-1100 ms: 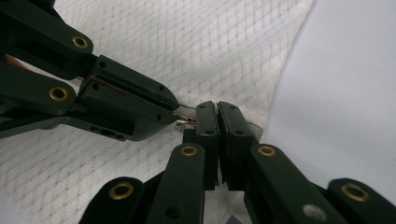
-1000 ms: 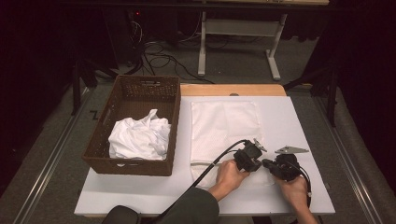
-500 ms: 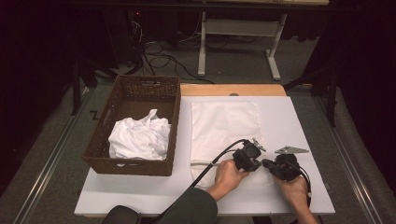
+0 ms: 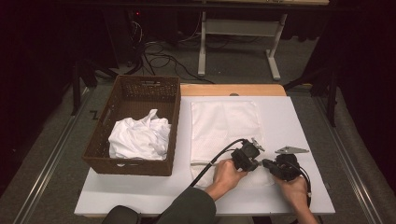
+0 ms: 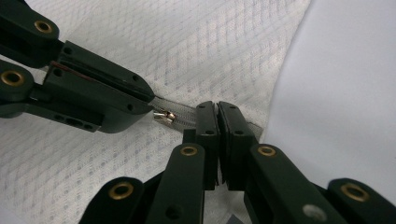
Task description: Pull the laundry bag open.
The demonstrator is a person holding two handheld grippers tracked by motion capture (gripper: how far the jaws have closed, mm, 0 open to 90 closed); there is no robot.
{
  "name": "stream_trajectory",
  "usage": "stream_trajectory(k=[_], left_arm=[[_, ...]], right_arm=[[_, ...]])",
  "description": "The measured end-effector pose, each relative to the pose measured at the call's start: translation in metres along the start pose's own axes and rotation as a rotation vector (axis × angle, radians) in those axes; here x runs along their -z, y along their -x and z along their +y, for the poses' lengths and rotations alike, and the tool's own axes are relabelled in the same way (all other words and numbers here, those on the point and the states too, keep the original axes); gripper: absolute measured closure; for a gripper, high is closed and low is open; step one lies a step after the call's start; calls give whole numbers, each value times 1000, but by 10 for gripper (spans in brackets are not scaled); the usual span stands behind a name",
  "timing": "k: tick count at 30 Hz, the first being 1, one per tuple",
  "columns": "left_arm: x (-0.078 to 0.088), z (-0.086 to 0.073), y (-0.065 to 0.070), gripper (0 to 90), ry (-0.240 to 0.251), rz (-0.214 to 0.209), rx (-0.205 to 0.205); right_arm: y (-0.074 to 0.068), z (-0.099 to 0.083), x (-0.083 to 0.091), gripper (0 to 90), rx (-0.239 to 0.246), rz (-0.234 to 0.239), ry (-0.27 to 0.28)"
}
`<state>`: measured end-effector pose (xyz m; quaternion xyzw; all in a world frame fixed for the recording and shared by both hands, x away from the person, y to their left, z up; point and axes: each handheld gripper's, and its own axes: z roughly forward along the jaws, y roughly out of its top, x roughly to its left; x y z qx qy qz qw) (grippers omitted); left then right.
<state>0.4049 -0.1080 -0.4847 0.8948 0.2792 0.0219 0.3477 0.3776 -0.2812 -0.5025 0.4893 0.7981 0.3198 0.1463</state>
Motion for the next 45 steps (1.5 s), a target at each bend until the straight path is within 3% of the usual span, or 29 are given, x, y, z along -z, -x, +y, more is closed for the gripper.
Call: stream_trajectory(k=[45], left_arm=[[12, -7, -4, 860, 11, -9, 5]], right_arm=[[0, 1, 0, 880, -11, 0, -8]])
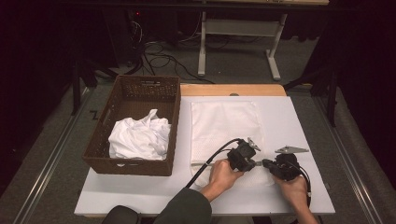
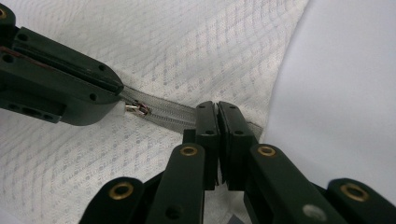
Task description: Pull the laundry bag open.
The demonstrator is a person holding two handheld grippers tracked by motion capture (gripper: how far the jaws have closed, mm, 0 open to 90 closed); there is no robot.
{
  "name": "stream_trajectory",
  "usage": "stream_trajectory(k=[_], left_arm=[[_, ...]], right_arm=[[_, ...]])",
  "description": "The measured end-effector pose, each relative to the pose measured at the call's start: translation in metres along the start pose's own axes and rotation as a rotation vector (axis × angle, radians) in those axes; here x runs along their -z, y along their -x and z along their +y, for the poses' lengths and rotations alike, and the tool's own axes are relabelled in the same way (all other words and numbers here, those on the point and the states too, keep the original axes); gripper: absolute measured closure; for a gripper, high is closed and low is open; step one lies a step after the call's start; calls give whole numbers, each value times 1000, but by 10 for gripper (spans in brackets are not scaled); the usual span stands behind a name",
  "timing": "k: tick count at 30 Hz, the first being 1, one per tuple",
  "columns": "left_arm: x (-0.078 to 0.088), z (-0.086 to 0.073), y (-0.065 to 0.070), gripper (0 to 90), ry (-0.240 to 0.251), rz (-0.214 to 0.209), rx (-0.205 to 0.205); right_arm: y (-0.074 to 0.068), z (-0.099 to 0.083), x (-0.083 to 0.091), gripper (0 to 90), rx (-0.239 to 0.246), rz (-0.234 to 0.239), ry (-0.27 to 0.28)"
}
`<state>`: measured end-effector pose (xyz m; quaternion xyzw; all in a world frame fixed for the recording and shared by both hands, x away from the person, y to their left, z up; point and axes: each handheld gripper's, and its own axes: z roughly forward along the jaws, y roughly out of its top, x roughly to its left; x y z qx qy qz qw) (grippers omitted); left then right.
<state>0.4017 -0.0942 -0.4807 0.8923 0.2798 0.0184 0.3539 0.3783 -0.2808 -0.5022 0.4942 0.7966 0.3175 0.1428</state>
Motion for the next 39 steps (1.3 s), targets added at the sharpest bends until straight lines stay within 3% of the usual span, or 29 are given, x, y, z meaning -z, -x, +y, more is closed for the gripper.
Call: stream_trajectory(k=[39], left_arm=[[17, -10, -5, 860, 19, -1, 11]], right_arm=[[0, 0, 0, 880, -2, 0, 1]])
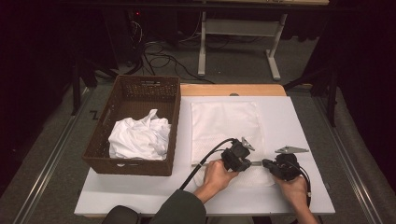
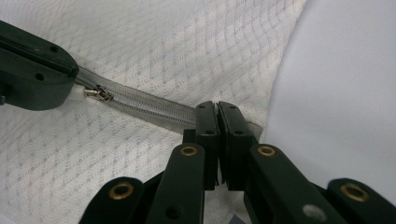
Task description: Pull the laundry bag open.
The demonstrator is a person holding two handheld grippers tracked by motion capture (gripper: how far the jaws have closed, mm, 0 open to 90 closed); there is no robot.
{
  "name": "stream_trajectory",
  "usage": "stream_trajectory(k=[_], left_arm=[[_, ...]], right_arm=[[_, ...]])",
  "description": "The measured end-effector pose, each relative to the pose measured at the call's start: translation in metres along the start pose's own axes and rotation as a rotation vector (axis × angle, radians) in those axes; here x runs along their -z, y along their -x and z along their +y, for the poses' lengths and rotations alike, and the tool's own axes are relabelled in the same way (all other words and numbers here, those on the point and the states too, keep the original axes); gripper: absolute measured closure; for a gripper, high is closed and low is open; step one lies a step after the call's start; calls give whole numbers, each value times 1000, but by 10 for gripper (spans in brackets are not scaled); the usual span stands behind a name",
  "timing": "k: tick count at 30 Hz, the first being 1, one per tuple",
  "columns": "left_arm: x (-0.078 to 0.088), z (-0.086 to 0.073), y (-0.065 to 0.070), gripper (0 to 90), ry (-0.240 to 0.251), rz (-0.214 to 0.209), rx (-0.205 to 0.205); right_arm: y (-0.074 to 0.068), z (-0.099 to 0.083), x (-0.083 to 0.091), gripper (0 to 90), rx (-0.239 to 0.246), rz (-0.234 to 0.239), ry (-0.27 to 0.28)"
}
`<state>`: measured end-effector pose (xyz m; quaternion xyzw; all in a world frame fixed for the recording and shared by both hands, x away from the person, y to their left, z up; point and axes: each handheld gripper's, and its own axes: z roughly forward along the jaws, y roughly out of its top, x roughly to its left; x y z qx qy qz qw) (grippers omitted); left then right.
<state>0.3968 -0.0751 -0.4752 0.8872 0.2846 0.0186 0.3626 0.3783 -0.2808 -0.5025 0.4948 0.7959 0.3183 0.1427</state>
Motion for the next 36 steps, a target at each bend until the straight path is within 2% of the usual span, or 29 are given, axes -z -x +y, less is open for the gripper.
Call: stream_trajectory(k=[19, 25, 28, 36], left_arm=[[12, -10, -6, 860, 12, 8, 11], [15, -13, -7, 860, 9, 21, 9], [17, -15, -8, 860, 17, 43, 5], [20, -17, -8, 860, 15, 55, -4]], right_arm=[[0, 0, 0, 880, -4, 3, -1], [0, 0, 0, 880, -3, 3, -1], [0, 0, 0, 880, -4, 3, 0], [0, 0, 0, 880, -5, 2, 2]])
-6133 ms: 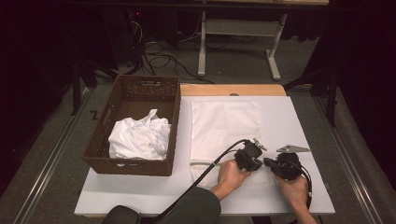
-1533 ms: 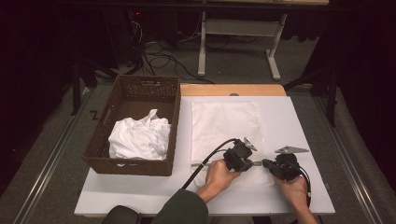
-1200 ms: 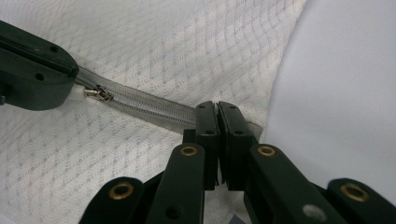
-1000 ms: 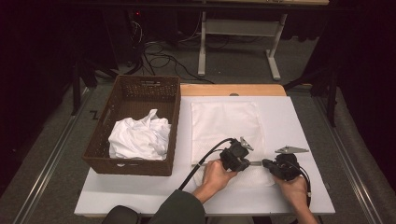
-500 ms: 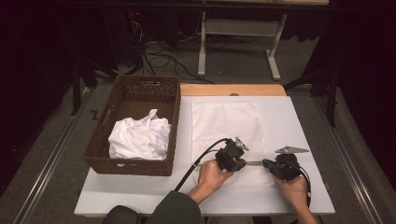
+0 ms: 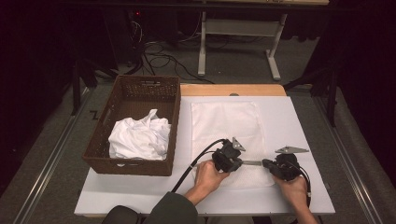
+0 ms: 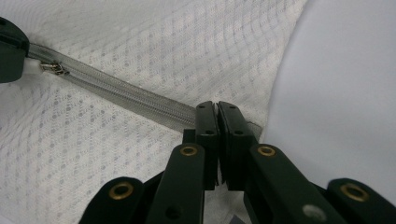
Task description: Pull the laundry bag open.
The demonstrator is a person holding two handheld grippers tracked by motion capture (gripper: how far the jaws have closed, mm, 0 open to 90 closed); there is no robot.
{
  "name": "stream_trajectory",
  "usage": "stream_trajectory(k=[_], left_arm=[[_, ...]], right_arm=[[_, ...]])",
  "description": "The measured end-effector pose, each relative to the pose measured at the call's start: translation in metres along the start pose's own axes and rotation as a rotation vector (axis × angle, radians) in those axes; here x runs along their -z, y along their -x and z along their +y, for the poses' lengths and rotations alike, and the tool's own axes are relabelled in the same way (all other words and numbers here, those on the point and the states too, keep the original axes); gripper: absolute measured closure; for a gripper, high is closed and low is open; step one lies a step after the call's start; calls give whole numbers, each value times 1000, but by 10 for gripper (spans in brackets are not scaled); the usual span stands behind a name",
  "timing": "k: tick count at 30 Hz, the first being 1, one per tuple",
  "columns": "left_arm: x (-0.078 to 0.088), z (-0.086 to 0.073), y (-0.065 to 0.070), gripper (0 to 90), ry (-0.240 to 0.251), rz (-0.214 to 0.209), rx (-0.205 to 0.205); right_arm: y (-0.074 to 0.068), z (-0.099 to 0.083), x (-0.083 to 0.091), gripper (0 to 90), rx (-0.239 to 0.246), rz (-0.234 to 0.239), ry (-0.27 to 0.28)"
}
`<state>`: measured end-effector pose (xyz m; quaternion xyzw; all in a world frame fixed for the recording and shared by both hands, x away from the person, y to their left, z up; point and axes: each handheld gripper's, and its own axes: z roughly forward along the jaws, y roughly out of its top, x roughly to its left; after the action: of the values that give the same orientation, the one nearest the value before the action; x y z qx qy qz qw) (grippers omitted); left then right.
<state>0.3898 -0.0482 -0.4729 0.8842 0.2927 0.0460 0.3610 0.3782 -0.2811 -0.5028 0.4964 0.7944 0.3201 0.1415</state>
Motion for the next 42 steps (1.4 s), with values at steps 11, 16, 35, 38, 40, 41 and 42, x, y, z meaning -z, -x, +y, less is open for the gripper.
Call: stream_trajectory(k=[11, 16, 35, 38, 40, 41, 42], left_arm=[[3, -5, -1, 860, 5, 5, -4], [3, -7, -3, 860, 0, 8, 0], [11, -14, -9, 860, 18, 3, 12], [12, -15, -10, 860, 18, 2, 15], [12, -16, -11, 860, 19, 4, 18], [12, -16, -11, 860, 18, 6, 18], [12, -16, -11, 860, 20, 0, 18]], right_arm=[[0, 0, 0, 880, 3, -1, -1], [1, 0, 0, 880, 4, 2, -3], [1, 0, 0, 880, 4, 7, -3], [1, 0, 0, 880, 5, 6, -3], [1, 0, 0, 880, 5, 7, -3], [1, 0, 0, 880, 4, 7, -3], [1, 0, 0, 880, 5, 7, -3]])
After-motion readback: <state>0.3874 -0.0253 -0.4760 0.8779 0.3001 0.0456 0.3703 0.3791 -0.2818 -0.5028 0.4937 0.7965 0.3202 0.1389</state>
